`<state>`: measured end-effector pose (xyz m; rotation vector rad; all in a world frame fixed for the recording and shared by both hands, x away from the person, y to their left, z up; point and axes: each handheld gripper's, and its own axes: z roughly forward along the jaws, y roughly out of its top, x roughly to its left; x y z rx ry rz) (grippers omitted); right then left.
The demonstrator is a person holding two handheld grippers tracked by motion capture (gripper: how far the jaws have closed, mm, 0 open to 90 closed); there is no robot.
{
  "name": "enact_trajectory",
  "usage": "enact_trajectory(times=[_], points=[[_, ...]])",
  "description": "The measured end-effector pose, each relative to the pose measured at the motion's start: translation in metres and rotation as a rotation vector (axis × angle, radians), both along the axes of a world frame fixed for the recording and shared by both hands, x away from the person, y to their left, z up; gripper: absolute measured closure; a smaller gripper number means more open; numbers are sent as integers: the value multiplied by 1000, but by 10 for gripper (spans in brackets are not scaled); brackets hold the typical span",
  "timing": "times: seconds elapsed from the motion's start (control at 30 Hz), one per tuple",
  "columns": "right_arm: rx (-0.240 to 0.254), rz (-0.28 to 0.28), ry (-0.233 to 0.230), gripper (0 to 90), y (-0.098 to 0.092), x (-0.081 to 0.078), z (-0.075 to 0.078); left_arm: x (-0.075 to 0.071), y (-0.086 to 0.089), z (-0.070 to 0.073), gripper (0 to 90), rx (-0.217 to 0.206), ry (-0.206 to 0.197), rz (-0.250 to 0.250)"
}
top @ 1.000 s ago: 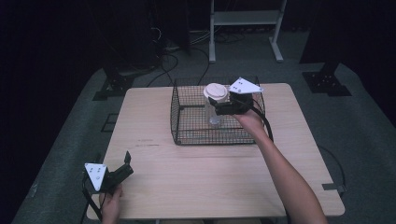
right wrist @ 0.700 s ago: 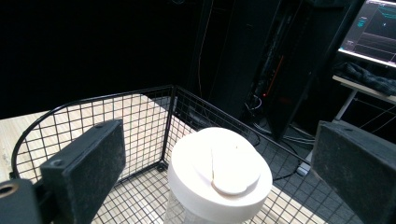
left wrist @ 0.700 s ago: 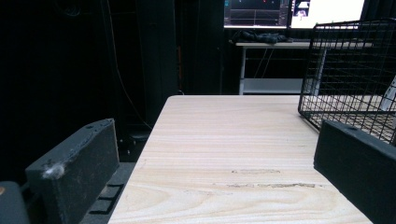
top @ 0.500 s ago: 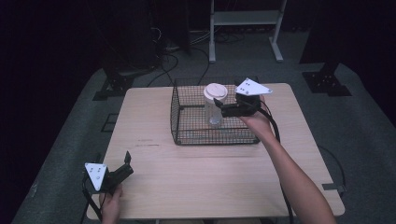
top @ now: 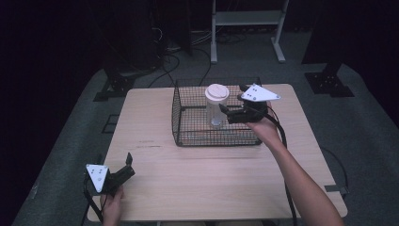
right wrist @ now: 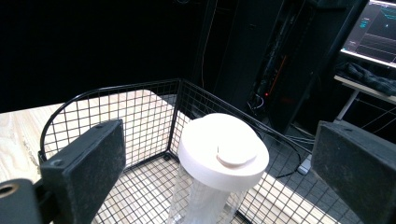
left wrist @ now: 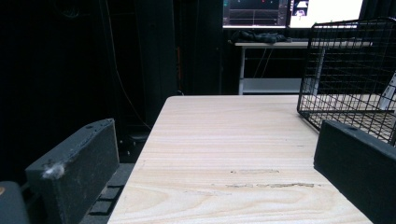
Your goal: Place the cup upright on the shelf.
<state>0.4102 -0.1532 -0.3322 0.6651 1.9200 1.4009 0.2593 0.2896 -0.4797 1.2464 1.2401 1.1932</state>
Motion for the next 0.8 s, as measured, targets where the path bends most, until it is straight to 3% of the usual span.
enact_trajectory(times=[0.8], points=[[-14,13,9,27,-19,-26,-11,0,-1,0,0,7,3,-1]])
